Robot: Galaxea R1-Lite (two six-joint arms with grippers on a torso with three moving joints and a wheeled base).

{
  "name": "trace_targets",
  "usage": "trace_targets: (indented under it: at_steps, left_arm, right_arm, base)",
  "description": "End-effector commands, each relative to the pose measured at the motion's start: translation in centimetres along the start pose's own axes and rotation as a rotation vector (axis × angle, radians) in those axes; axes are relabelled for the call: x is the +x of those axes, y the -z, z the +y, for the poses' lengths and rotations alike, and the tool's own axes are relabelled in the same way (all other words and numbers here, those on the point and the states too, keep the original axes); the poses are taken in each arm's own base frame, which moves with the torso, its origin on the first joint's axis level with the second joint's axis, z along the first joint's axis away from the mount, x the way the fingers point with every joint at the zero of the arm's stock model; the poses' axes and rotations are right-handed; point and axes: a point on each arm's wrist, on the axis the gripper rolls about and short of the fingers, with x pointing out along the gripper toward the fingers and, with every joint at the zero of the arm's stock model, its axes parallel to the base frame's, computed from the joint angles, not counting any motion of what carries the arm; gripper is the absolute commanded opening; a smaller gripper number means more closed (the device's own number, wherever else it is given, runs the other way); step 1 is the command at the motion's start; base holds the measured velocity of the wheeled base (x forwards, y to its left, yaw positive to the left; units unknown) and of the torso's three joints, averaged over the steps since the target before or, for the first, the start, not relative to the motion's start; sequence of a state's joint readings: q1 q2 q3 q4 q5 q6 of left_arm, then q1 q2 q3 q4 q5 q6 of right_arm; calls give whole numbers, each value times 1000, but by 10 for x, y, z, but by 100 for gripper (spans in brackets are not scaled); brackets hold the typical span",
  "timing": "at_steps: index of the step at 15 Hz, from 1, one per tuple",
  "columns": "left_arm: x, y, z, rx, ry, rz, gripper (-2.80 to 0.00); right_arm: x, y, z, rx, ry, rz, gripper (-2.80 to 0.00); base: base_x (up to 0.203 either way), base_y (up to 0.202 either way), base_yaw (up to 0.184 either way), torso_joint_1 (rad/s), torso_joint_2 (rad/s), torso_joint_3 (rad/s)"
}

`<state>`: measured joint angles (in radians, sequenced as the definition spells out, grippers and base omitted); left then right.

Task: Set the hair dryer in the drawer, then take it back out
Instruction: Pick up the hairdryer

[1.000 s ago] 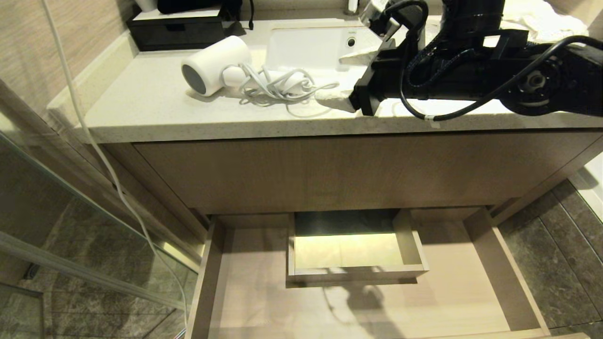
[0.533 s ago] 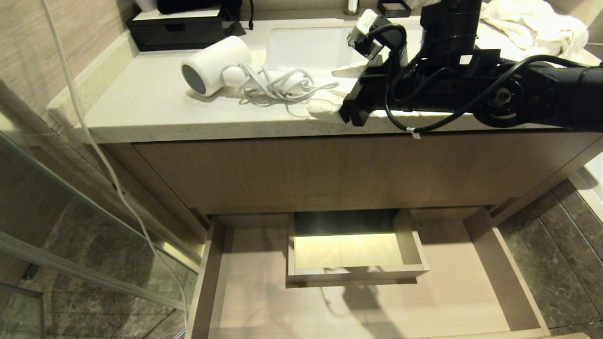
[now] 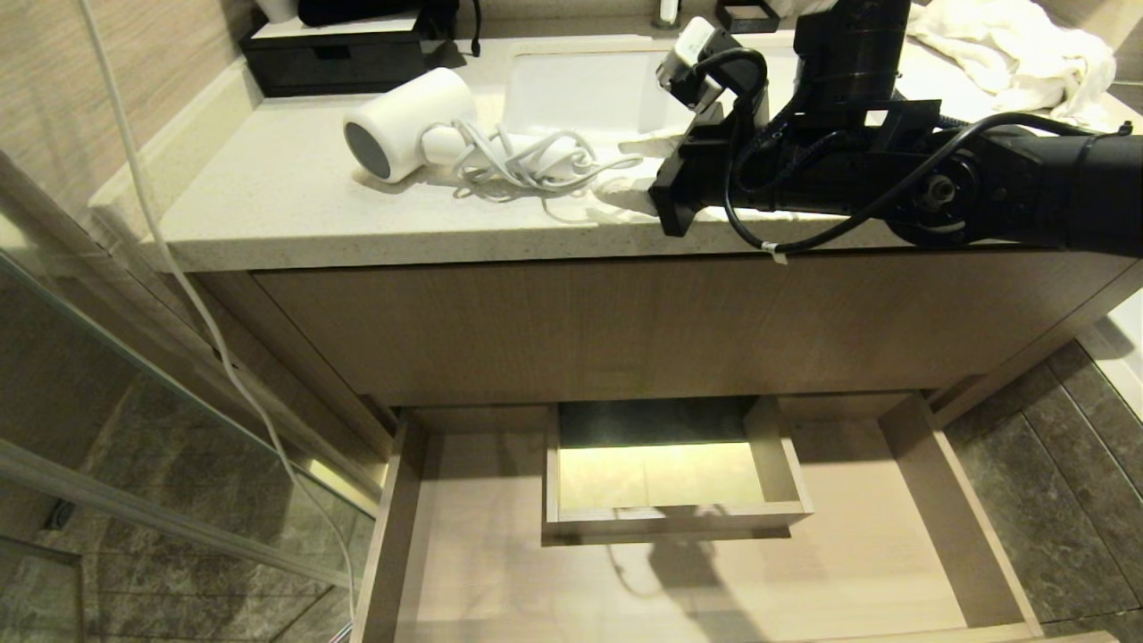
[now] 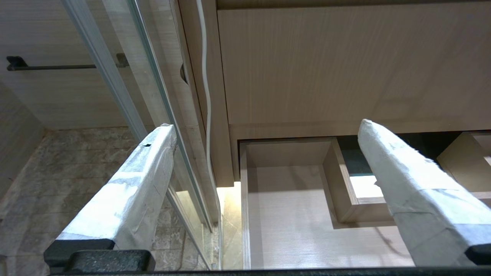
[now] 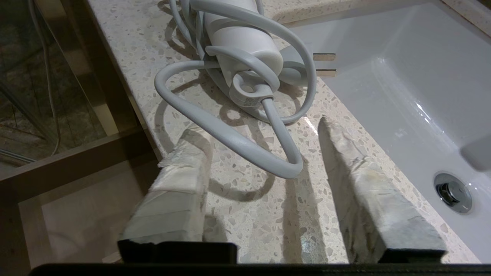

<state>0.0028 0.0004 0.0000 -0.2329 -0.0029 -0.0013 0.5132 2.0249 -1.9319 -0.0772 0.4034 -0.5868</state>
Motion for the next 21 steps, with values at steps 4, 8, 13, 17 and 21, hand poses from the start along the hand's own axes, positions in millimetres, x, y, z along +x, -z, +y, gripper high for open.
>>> trace_targets:
  at_steps: [4,8,13,17,21]
  left_arm:
    - [1,11,0,0,0,38,0]
    - [1,11,0,0,0,38,0]
    - [1,11,0,0,0,38,0]
    - [1,11,0,0,0,38,0]
    - [1,11,0,0,0,38,0]
  right_arm:
    - [1,1,1,-2,-4,2,-280]
    - [-4,-2,-1,-1,2,4,-280]
    - [-26,-16,-9,15,11,27,-280]
    - [-50,-30,-15,24,20,49,-280]
    - [-71,-40,-19,28,29,64,-280]
  base:
    - [0,0,0,0,0,0]
    - [0,0,0,0,0,0]
    - [0,0,0,0,0,0]
    - [0,0,0,0,0,0]
    - [0,0,0,0,0,0]
